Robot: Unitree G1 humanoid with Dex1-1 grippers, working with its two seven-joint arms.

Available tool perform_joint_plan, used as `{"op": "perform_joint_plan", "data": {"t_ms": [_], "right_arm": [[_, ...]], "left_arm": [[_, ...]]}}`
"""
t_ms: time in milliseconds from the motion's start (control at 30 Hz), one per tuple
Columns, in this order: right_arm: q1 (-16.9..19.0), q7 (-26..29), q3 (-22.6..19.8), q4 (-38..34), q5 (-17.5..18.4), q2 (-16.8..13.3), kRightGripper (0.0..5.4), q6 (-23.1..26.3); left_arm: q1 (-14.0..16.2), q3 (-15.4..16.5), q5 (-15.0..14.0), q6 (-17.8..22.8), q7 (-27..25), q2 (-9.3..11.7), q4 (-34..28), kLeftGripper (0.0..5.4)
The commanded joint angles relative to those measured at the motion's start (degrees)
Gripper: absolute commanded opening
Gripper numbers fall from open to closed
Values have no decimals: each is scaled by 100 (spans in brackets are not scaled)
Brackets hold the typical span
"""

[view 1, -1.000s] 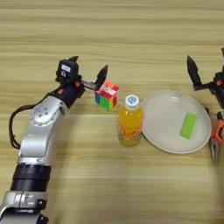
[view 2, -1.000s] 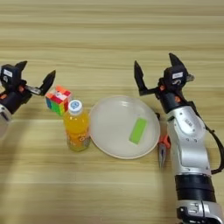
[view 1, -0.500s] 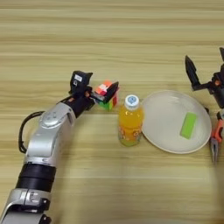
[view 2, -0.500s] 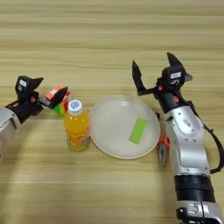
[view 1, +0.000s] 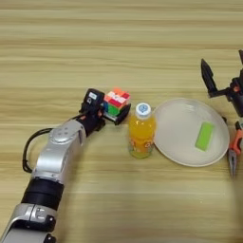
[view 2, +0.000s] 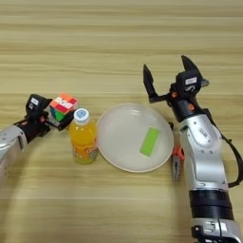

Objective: Move the objects on the table

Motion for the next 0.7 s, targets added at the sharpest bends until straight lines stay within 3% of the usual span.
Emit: {"op": "perform_joint_plan", "data": {"t_ms": [33, 300, 700], "right_arm": [[32, -1, 5, -65, 25, 8, 540, 40], [15, 0, -1, -39, 23, 3, 540, 30], [-18, 16, -9, 15, 25, -10, 540, 17]], "left_arm": [[-89, -23, 131, -15, 29, 49, 161, 537], [-127, 10, 185, -118, 81, 21, 275, 537], [-171, 34, 181, -246, 93, 10, 370, 435]]}}
